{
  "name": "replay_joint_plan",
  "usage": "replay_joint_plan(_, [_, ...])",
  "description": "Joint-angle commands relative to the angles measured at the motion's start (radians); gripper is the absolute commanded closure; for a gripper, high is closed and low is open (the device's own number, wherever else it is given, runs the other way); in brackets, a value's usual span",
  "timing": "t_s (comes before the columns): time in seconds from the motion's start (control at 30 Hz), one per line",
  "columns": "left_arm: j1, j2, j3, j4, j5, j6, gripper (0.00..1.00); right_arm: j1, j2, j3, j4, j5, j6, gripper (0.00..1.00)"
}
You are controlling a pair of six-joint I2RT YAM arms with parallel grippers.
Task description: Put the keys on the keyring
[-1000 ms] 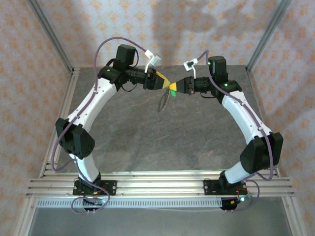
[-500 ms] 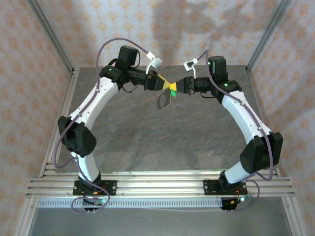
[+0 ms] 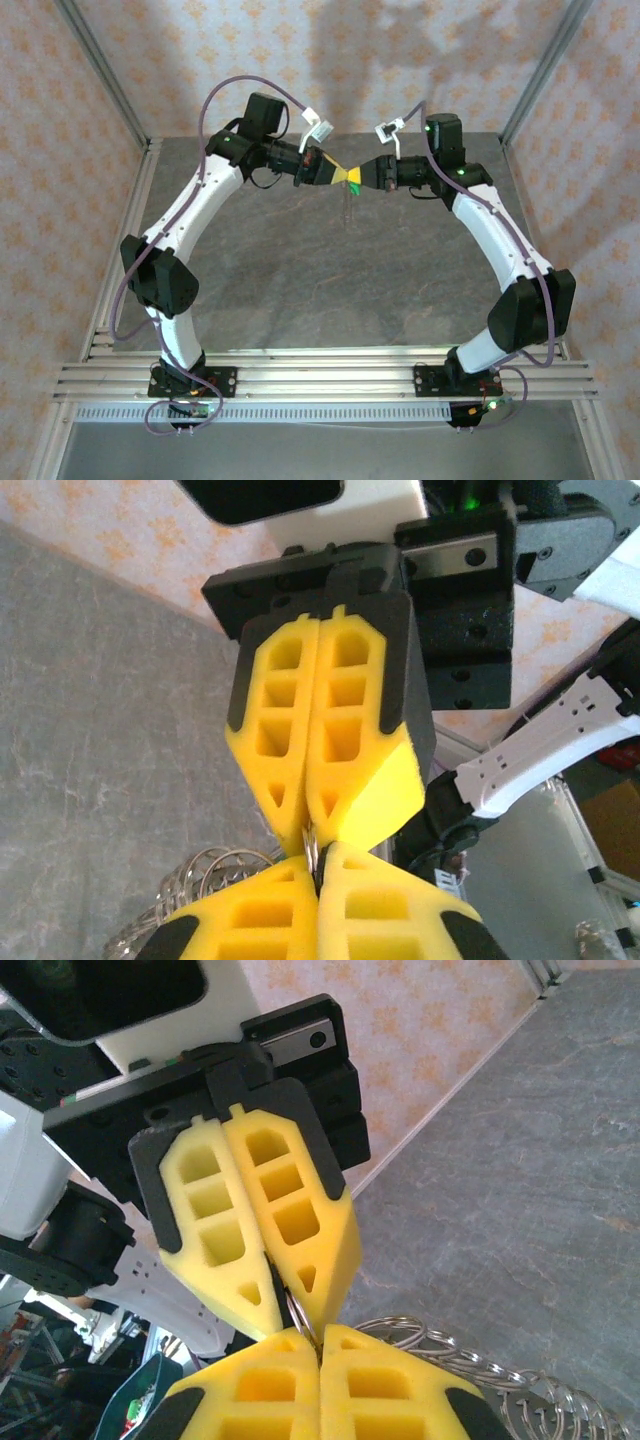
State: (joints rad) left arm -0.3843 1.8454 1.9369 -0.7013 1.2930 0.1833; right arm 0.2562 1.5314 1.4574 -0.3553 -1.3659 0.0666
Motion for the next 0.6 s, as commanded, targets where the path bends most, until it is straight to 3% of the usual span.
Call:
replay_joint_plan(0.0, [-0.067,0.016,0.032,-0.013,0.021,-0.009,1.00,0.002,-0.006,0.008,0.079,0.016,0.006,0.96])
replay_joint_plan(0.07, [-0.073,0.003,0.009,0.058,-0.020,-0.066,1.00,-0.010,-0.019,-0.011,0.100,0.020,0.022,0.80])
replay_joint_plan(0.17, [-0.073,-0.043,-0.073,0.227,-0.105,-0.181,1.00,-0.039,-0.054,-0.065,0.173,0.025,0.074,0.68])
replay_joint_plan(0.3, [-0.073,-0.088,-0.142,0.384,-0.154,-0.280,1.00,-0.060,-0.097,-0.114,0.214,0.034,0.098,0.66])
replay_joint_plan(0.57, [-0.072,-0.129,-0.210,0.518,-0.199,-0.368,1.00,-0.062,-0.136,-0.186,0.293,0.068,0.148,0.65])
